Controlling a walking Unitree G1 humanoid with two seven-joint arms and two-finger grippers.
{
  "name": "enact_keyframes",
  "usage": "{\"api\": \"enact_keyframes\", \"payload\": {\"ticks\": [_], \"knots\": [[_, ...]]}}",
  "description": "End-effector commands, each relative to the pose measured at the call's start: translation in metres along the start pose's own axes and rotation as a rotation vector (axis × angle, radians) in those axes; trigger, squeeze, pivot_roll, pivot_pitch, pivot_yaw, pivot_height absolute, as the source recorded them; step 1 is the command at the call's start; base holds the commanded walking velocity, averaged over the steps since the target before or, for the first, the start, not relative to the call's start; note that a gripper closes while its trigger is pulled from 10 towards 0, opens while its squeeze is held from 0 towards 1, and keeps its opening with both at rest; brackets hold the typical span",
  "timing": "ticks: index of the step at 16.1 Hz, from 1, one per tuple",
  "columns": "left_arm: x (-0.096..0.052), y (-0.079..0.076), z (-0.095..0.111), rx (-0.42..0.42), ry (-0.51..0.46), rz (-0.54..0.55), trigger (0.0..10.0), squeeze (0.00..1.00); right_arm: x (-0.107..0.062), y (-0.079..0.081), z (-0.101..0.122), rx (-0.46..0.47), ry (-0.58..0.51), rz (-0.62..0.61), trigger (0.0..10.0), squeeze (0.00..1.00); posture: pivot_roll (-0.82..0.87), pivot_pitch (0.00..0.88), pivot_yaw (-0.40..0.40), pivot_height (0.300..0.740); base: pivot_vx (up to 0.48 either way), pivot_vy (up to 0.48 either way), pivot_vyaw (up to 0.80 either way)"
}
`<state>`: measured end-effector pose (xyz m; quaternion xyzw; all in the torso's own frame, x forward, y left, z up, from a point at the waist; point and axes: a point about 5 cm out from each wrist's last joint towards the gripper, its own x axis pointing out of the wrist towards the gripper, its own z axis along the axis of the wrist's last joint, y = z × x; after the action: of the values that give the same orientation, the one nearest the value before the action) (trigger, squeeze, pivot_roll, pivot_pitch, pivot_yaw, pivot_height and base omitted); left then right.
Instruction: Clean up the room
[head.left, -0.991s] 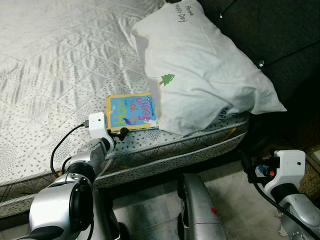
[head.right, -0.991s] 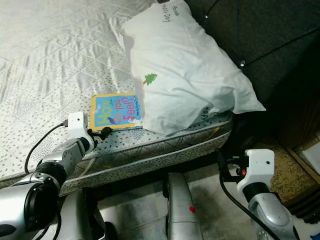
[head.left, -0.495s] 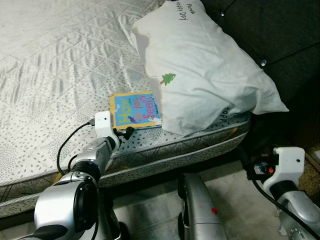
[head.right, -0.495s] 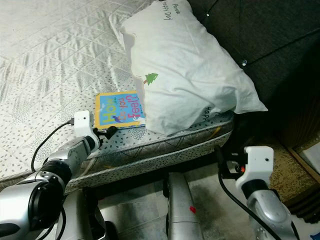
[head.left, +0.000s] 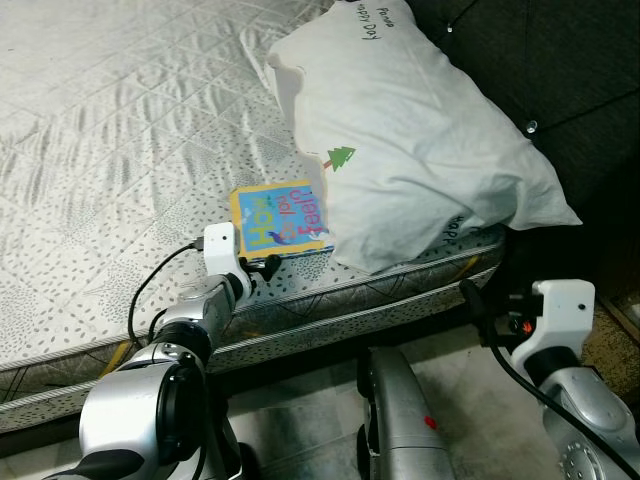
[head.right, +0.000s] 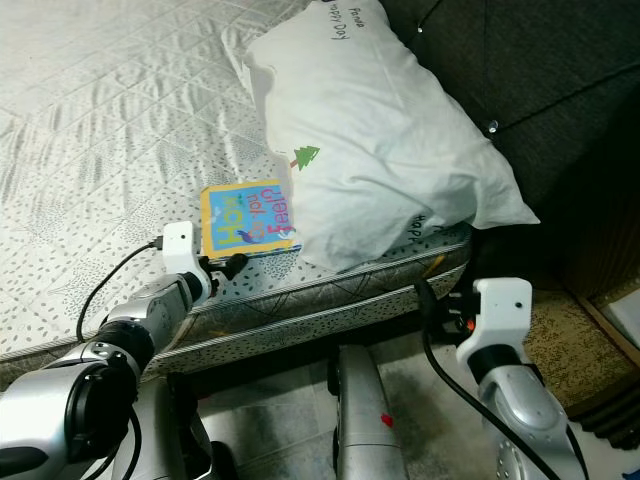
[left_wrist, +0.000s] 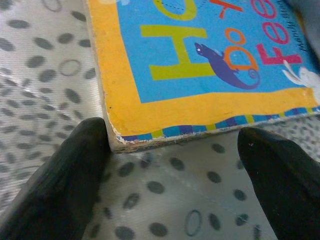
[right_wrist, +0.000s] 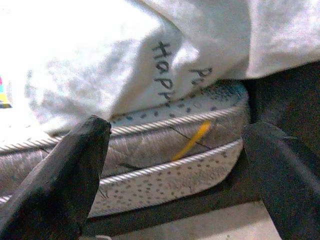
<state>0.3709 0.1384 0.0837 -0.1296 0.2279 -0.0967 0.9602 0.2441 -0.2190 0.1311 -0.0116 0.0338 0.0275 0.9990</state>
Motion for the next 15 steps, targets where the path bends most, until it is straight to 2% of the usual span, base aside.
{"api": "enact_keyframes", "payload": {"ticks": [1, 4, 6, 7, 9, 12, 13, 15], "knots": [[0.002, -0.010, -0.011, -0.010, 0.043, -0.053, 10.0, 0.00, -0.001, 0.003, 0.003, -0.004, -0.009, 0.001, 10.0, 0.00, -0.31, 0.178, 0.000, 0.536, 0.000, 0.000, 0.00], [-0.001, -0.010, -0.025, -0.051, 0.071, -0.110, 10.0, 0.00, 0.004, 0.010, 0.002, 0.014, -0.016, 0.014, 10.0, 0.00, -0.27, 0.165, 0.004, 0.536, 0.000, 0.000, 0.00], [-0.004, -0.007, -0.032, -0.038, 0.080, -0.148, 10.0, 0.00, 0.012, 0.015, 0.000, 0.031, -0.022, 0.029, 10.0, 0.00, -0.24, 0.150, 0.008, 0.536, 0.000, 0.000, 0.00], [-0.006, -0.004, -0.036, 0.020, 0.080, -0.179, 10.0, 0.00, 0.016, 0.017, -0.001, 0.040, -0.028, 0.031, 10.0, 0.00, -0.22, 0.141, 0.010, 0.536, 0.000, 0.000, 0.00], [-0.012, 0.001, -0.038, 0.009, 0.060, -0.206, 10.0, 0.00, 0.022, 0.020, -0.001, 0.053, -0.036, 0.036, 10.0, 0.00, -0.18, 0.122, 0.016, 0.536, 0.000, 0.000, 0.00], [-0.044, 0.019, -0.046, 0.070, -0.017, -0.193, 10.0, 0.00, 0.037, 0.030, -0.004, 0.083, -0.050, 0.057, 10.0, 0.00, -0.10, 0.076, 0.015, 0.536, 0.000, 0.000, 0.00], [-0.061, 0.021, -0.041, 0.050, -0.101, -0.184, 10.0, 0.00, 0.043, 0.034, -0.006, 0.097, -0.057, 0.065, 10.0, 0.00, -0.08, 0.058, 0.014, 0.536, 0.000, 0.000, 0.00], [-0.079, 0.022, -0.031, 0.030, -0.237, -0.137, 10.0, 0.00, 0.055, 0.040, -0.007, 0.122, -0.072, 0.072, 10.0, 0.00, -0.03, 0.022, 0.013, 0.536, 0.000, 0.000, 0.00]]}}
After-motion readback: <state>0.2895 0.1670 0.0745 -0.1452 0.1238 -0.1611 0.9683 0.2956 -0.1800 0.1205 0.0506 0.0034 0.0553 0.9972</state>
